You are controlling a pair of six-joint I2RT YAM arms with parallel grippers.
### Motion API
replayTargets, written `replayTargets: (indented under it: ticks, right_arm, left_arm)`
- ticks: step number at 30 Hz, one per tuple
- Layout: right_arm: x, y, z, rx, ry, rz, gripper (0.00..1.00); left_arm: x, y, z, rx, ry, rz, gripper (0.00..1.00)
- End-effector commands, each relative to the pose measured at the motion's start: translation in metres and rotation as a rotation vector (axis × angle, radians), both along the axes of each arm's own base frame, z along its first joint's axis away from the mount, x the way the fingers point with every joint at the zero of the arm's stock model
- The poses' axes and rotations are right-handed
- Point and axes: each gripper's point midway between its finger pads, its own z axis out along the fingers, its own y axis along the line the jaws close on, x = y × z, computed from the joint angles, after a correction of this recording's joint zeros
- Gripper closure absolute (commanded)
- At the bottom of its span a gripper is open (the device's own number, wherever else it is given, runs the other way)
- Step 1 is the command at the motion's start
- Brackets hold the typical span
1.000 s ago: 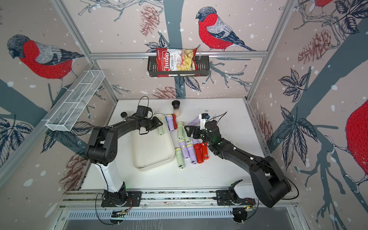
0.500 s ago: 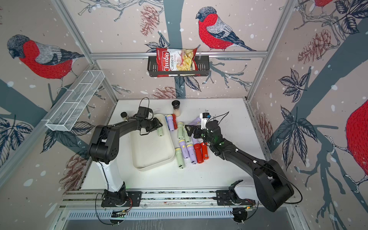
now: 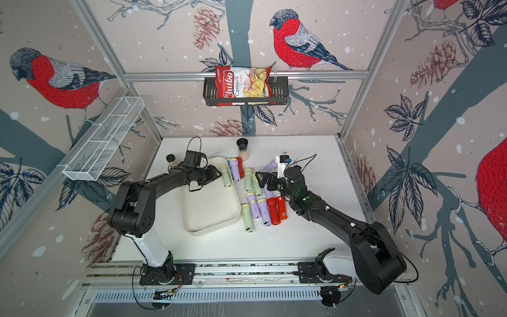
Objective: Put the flashlights into the storage boxes
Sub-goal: Place the flashlight at the storage box.
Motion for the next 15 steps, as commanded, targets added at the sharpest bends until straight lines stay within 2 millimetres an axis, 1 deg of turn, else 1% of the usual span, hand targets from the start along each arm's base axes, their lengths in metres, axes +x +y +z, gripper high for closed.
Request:
replayTargets:
  ticks: [1,3,5,7,9,12,15]
  right_arm:
    - [0.001,0.002,0.003,0.000,-0.015,0.003,0.01]
    - [0.001,0.004,0.002,-0.001,-0.012,0.009,0.01]
    - [0.000,0.007,0.002,-0.005,-0.012,0.017,0.01]
    - [-0.002,0.012,0.001,-0.047,-0.017,0.036,0.01]
    - [-0.006,0.022,0.000,-0.108,-0.019,0.057,0.01]
    - [-0.013,0.035,-0.005,-0.169,-0.018,0.089,0.01]
    - [-0.018,0.038,-0.007,-0.142,-0.008,0.086,0.01]
  left_arm:
    - [0.000,0.000,0.003,-0.021,-0.027,0.013,0.52]
    - [-0.002,-0.004,0.001,-0.045,-0.025,0.003,0.52]
    - [0.000,-0.006,0.004,-0.048,-0.035,0.003,0.52]
    - [0.003,-0.009,0.011,-0.051,-0.061,0.003,0.52]
    - [0.001,-0.016,0.022,-0.064,-0.090,-0.015,0.52]
    - [-0.008,-0.034,0.042,-0.065,-0.145,-0.069,0.50]
    - [-0.031,-0.052,0.048,-0.075,-0.147,-0.117,0.46]
